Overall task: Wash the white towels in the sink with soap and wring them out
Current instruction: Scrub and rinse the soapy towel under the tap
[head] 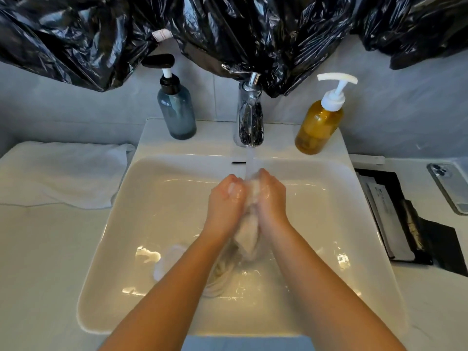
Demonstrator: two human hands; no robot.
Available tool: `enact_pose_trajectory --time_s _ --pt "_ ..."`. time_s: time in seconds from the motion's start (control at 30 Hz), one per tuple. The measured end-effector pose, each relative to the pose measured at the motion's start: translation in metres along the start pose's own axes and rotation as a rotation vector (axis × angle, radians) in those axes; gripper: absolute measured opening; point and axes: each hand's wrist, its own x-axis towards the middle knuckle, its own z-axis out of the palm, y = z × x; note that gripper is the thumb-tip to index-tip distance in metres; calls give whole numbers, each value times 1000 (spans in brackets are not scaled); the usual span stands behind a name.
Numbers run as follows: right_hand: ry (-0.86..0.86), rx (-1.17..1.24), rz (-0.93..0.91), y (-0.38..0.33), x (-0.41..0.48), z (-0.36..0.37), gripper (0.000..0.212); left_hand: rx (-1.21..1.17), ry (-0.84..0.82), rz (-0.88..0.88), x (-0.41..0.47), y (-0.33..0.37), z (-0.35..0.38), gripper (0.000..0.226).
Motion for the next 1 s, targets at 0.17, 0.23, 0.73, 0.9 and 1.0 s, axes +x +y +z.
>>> enact_pose_trajectory --time_s 0.17,0.23,0.73,0.9,1.0 --pt "-80 -119 -173 0 16 -7 37 -14 -155 136 -5 14 -15 15" --pt "-252 -200 -276 4 14 -19 30 -140 -76 51 4 17 -20 19" --pt "-257 -94 -142 4 -7 -21 19 -81 68 -66 27 14 -15 22" --pt "-32 -218 -262 2 5 3 38 2 104 -98 13 6 7 21" --pt "23 -219 -196 -4 26 3 49 -44 37 -71 -3 6 8 24"
